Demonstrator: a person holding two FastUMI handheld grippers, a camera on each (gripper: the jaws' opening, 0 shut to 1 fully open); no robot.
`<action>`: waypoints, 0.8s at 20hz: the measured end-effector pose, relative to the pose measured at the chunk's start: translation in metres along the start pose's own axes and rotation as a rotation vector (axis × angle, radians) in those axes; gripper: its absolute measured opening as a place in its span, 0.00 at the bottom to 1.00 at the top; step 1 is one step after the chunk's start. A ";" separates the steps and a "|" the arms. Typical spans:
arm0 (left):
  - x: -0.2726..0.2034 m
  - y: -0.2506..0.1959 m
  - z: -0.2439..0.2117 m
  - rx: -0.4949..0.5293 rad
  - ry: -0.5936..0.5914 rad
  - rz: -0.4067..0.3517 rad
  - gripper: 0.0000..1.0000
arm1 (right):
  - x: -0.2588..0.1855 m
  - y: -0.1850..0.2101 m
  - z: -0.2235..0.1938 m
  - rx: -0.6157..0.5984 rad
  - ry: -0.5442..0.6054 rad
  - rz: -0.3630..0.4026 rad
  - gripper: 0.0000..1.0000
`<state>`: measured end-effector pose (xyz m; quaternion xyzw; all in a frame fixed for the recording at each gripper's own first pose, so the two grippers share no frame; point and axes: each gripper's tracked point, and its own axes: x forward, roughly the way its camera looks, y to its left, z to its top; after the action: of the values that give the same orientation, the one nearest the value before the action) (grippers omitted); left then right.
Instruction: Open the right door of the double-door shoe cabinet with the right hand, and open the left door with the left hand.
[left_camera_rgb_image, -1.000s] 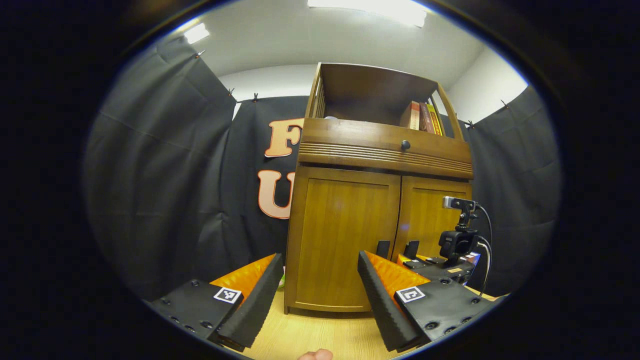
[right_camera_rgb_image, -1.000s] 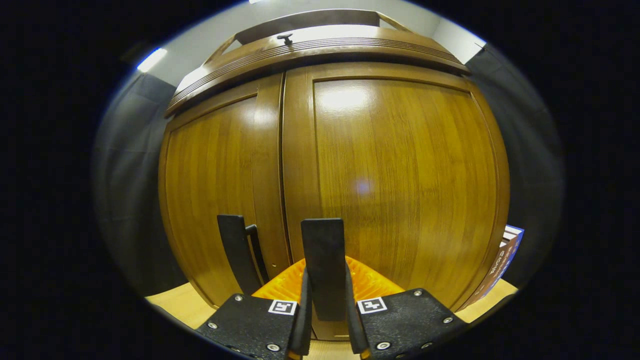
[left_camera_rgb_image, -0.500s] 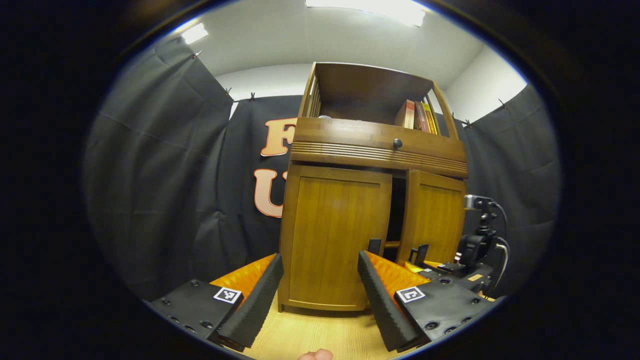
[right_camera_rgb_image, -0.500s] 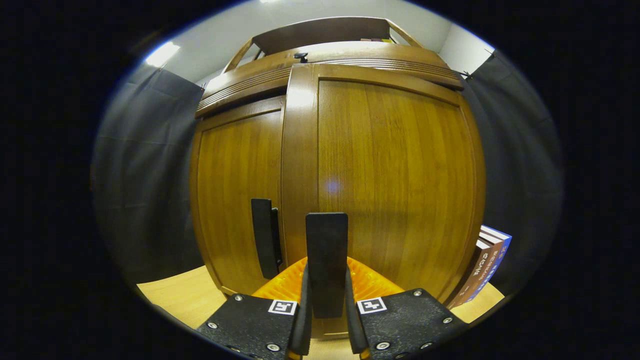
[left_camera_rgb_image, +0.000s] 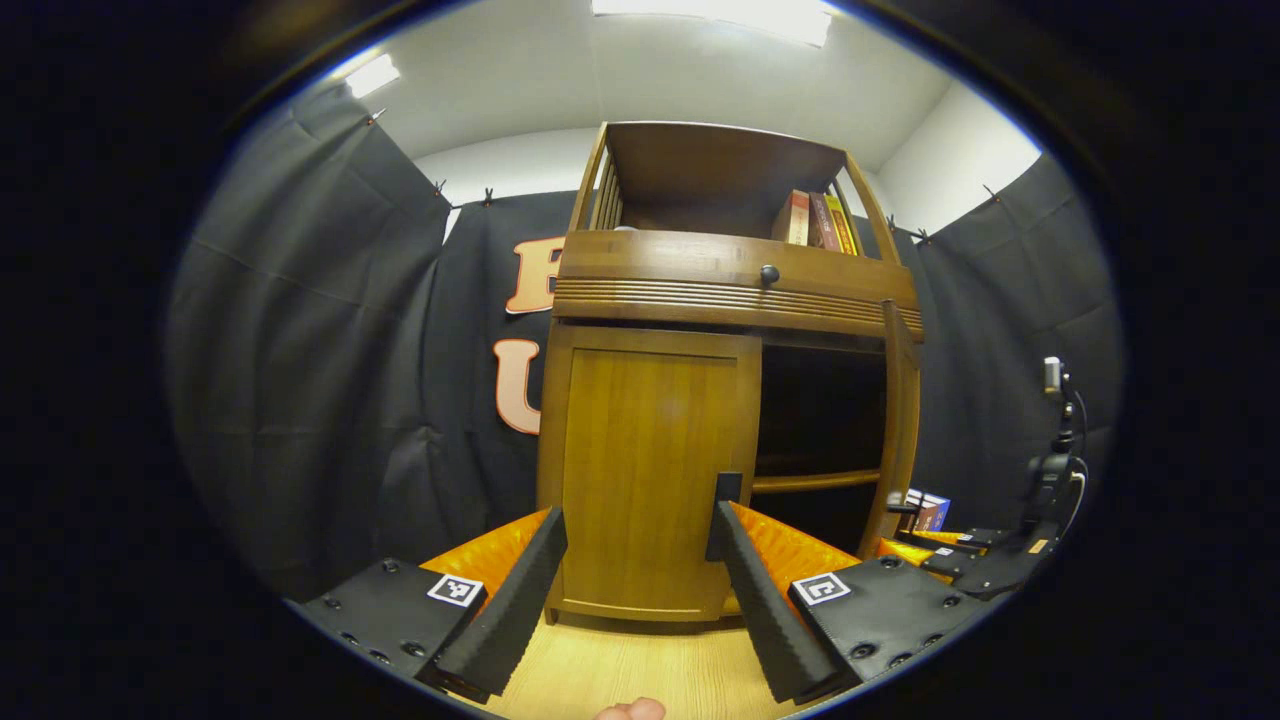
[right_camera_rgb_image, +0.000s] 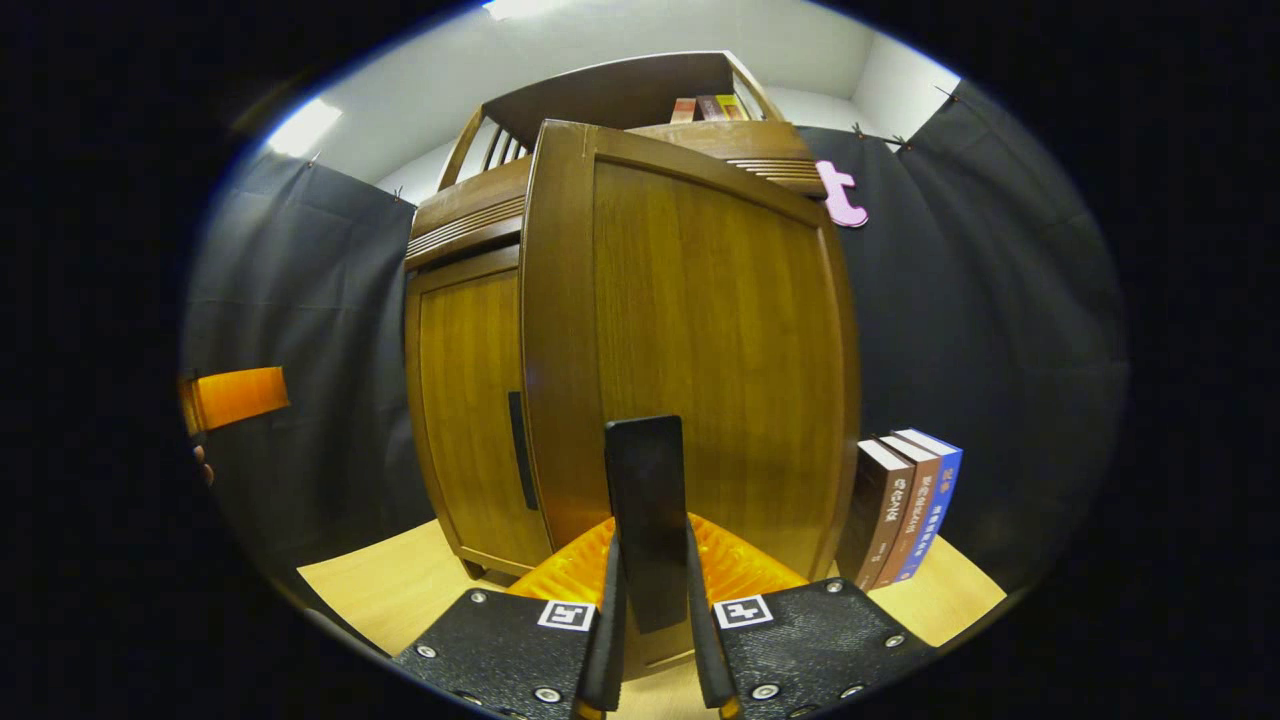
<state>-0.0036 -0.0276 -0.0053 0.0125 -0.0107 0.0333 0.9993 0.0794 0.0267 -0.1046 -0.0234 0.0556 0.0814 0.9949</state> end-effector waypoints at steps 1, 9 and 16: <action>0.004 -0.005 -0.001 -0.007 -0.007 -0.008 0.95 | -0.008 -0.008 0.000 -0.001 -0.001 -0.010 0.39; 0.022 -0.032 -0.017 0.006 0.024 -0.030 0.95 | -0.052 -0.073 0.004 0.025 0.005 -0.121 0.17; 0.028 -0.053 -0.038 -0.036 0.076 -0.051 0.95 | -0.073 -0.148 0.007 -0.034 0.017 -0.234 0.05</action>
<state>0.0282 -0.0777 -0.0438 -0.0067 0.0269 0.0083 0.9996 0.0332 -0.1301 -0.0833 -0.0471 0.0598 -0.0346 0.9965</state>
